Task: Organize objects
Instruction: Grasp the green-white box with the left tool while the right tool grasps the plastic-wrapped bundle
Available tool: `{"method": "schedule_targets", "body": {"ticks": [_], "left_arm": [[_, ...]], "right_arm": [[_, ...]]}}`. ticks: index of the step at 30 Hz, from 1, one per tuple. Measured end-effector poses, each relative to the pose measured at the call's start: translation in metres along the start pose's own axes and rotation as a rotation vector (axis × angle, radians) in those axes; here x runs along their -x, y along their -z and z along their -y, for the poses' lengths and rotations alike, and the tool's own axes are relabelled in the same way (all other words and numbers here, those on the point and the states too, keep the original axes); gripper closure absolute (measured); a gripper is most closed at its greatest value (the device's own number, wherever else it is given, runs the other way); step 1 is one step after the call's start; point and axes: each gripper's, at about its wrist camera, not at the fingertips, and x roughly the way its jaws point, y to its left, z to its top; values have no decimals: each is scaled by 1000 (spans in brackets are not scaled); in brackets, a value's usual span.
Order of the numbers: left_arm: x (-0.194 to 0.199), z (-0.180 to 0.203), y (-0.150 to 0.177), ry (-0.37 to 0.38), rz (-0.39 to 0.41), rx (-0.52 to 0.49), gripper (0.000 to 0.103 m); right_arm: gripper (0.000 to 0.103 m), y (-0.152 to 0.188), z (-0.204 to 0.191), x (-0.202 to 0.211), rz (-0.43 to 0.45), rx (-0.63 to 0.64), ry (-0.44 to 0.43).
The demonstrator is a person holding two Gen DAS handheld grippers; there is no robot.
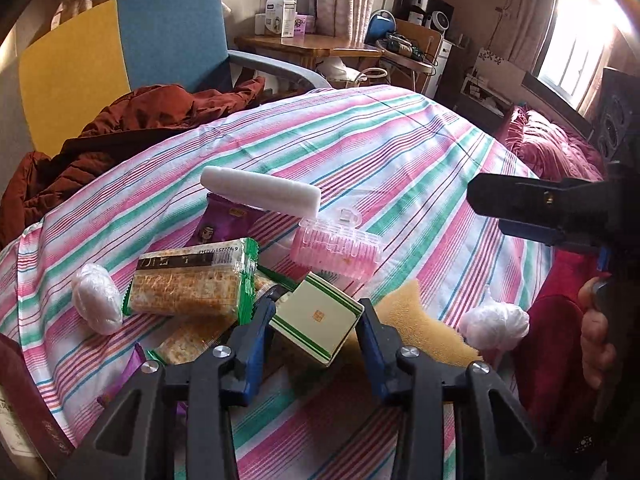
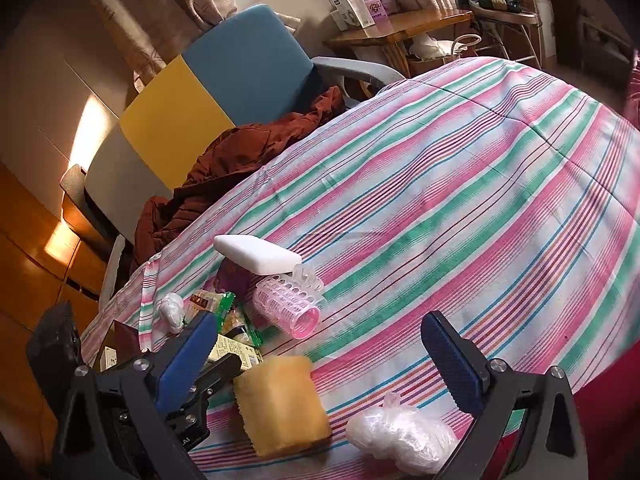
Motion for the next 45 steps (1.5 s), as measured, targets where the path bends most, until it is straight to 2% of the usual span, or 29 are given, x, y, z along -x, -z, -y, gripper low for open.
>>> {"method": "schedule_targets", "body": {"ticks": [6,16,19,22,24,26,29,34,36,38,40,45], "left_arm": [[28,-17,21,2,23,129,62],[85,-23,69,-21,68,213,62],[102,-22,80,-29,87,205,62],[118,-24,89,-28,106,203,62],[126,-26,95,-23,117,214,62],[133,-29,101,-20,128,227,62],[143,-35,110,-17,147,255,62],[157,-46,122,-24,177,299,62],[164,-49,126,-28,190,309,62],[172,-51,130,-37,204,317,62],[181,-56,135,-48,219,330,62],[207,-78,157,-105,244,393,62]], "right_arm": [[1,1,-3,-5,-19,22,16],[1,-2,11,-2,-8,-30,57],[1,2,12,-1,-48,-35,56],[1,8,9,3,-93,-3,92],[1,12,7,5,-141,41,108],[2,15,1,3,-211,134,161],[11,22,-9,-2,-301,316,253],[24,41,-14,-23,-469,521,312],[32,50,-15,-37,-526,575,346],[51,59,-13,-48,-569,611,385],[62,61,-13,-48,-556,632,405],[63,50,-9,-12,-417,592,426]]}}
